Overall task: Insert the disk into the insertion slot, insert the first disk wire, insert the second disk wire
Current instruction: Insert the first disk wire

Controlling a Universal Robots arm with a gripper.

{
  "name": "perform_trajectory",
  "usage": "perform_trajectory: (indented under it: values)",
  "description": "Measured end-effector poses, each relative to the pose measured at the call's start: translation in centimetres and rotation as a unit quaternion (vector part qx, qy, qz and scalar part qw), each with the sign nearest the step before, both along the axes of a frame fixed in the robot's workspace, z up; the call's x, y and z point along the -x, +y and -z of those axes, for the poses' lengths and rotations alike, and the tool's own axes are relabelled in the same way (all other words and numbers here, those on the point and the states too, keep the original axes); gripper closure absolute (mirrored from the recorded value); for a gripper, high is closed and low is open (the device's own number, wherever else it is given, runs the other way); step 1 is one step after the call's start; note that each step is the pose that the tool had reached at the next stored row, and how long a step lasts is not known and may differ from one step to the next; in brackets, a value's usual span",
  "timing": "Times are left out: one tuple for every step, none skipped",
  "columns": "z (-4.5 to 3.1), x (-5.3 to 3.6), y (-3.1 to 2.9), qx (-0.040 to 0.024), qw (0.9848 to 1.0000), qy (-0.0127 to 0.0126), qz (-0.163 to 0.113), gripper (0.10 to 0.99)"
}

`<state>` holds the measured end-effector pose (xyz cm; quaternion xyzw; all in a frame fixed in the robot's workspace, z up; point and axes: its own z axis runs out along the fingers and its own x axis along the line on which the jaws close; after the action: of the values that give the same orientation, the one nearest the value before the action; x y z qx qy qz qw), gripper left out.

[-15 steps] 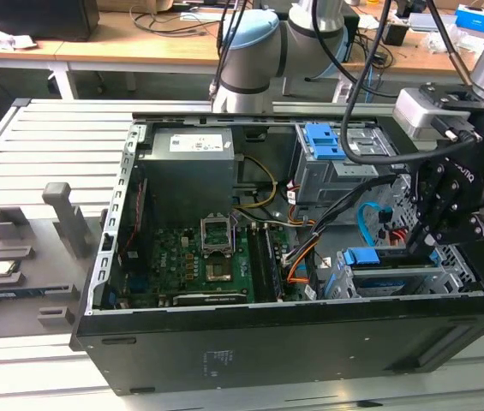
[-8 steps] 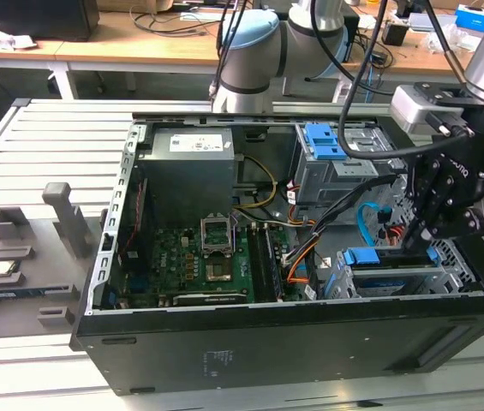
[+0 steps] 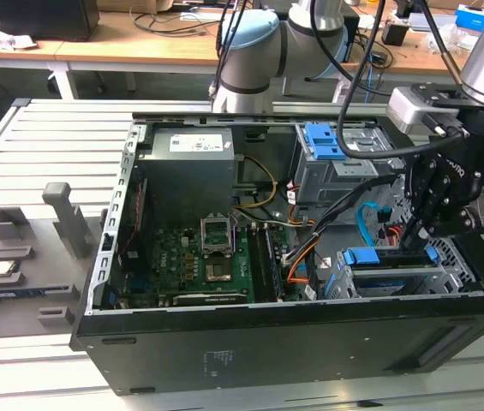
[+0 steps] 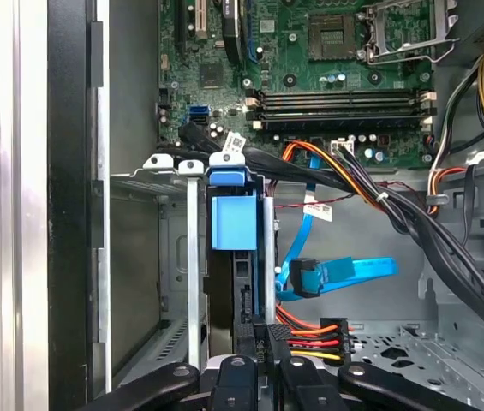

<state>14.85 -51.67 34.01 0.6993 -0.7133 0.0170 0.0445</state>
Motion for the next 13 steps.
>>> perform_trajectory:
  values:
    - [0.03, 0.00, 0.00, 0.0000, 1.0000, 0.0000, 0.000, 0.918]
    - [0.04, -0.01, 0.00, -0.0001, 1.0000, 0.0000, 0.000, 0.918]
    - [0.04, -0.03, 0.00, 0.0002, 1.0000, 0.0000, 0.000, 0.918]
    - [0.02, -0.03, 0.00, 0.0010, 1.0000, 0.0000, 0.000, 0.918]
    - [-0.01, -0.03, 0.00, 0.0015, 1.0000, 0.0000, 0.000, 0.918]
    - [-0.06, -0.04, 0.00, 0.0021, 1.0000, 0.0000, 0.000, 0.918]
    - [-0.09, -0.03, 0.00, 0.0024, 1.0000, 0.0000, 0.000, 0.918]
    - [-0.10, -0.04, 0.00, 0.0024, 1.0000, 0.0000, 0.000, 0.918]
    - [-0.13, -0.03, 0.00, 0.0026, 1.0000, 0.0000, 0.000, 0.918]
    - [-0.14, -0.04, 0.00, 0.0028, 1.0000, 0.0000, 0.000, 0.918]
    - [-0.16, -0.03, -0.05, 0.0031, 1.0000, 0.0000, 0.000, 0.918]
    - [-0.15, -0.04, -0.16, 0.0030, 1.0000, 0.0000, 0.000, 0.918]
    - [-0.15, -0.04, -0.24, 0.0030, 1.0000, 0.0000, 0.000, 0.918]
